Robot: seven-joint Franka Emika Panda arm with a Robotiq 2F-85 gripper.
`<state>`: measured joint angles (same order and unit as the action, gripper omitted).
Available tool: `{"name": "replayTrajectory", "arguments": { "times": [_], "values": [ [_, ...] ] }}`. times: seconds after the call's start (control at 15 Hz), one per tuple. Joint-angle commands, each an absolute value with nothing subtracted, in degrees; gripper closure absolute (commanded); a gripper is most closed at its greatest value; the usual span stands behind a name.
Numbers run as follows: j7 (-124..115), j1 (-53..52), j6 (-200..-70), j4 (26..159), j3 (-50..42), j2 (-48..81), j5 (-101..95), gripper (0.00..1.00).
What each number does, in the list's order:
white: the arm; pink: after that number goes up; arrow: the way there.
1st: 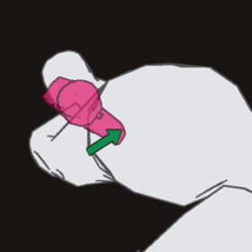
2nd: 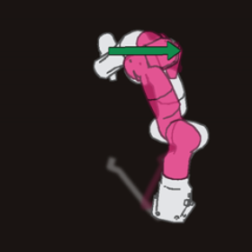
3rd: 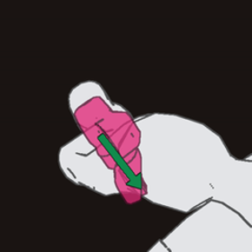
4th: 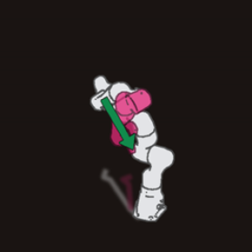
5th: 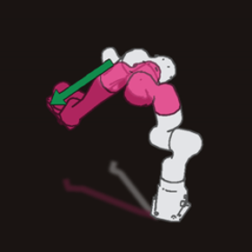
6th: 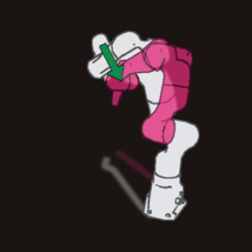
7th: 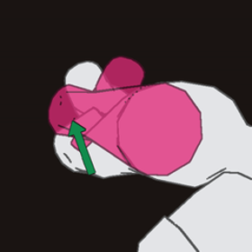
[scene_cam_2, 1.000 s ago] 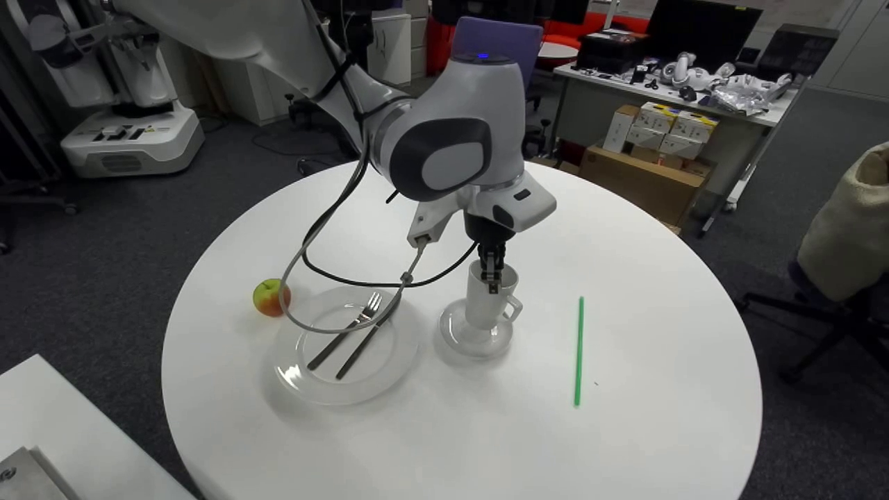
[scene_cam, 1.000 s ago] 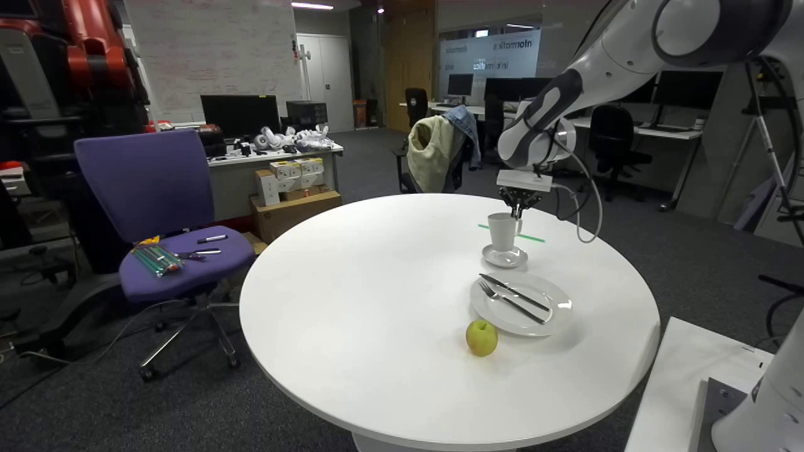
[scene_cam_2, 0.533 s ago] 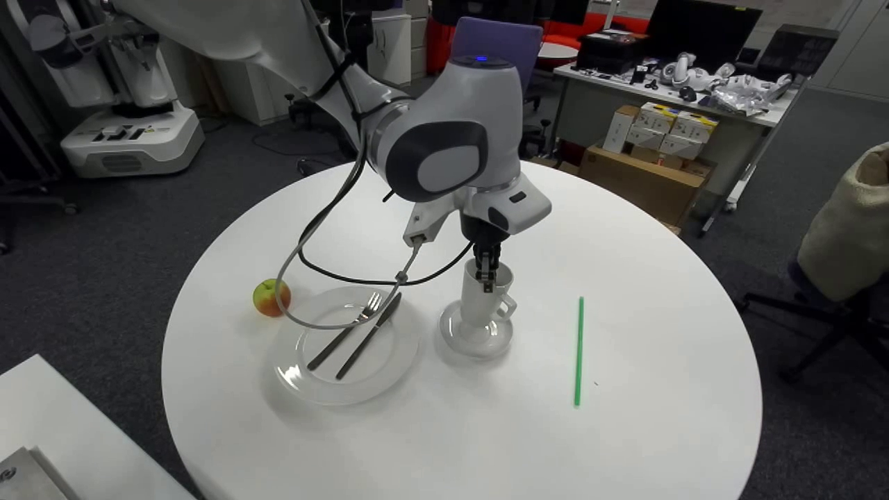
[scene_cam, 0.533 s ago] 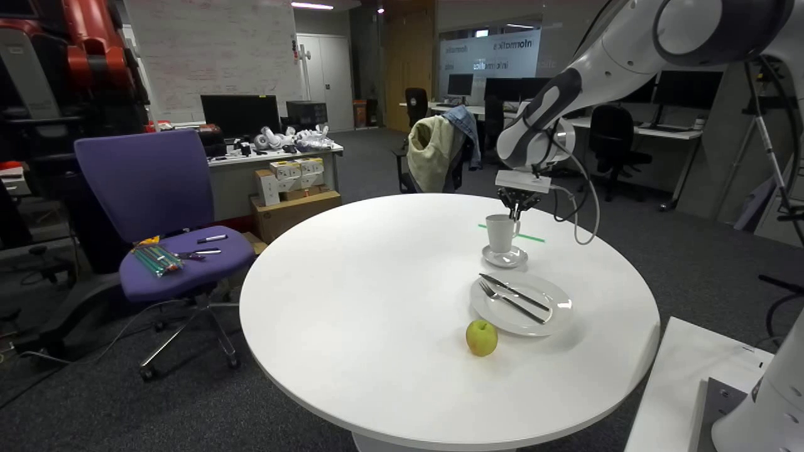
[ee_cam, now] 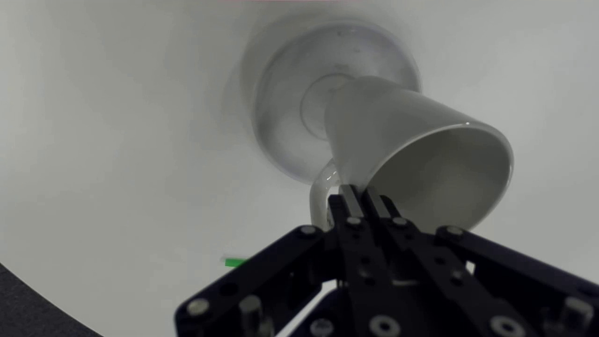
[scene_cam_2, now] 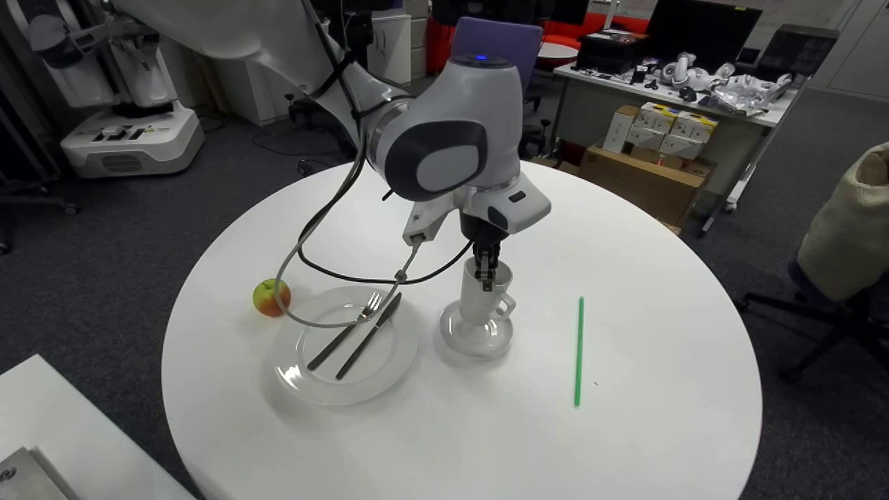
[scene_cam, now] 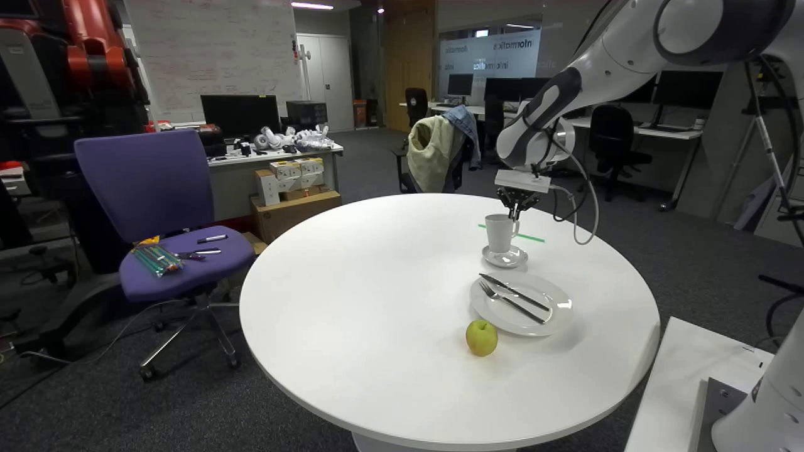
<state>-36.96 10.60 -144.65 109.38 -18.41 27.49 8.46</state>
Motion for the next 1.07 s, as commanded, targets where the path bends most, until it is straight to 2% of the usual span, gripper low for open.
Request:
{"name": "replayTrajectory", "arguments": {
  "times": [0.0,0.33,0.4,1.0],
  "values": [
    [-36.93,10.79,-144.48,109.16,-18.29,27.57,8.38,0.94],
    [-36.93,10.79,-144.48,109.16,-18.29,27.57,8.39,0.94],
    [-36.93,10.80,-144.48,109.16,-18.29,27.57,8.39,0.99],
    [-36.94,10.24,-147.75,111.96,-20.33,26.31,6.65,0.99]
  ]
}}
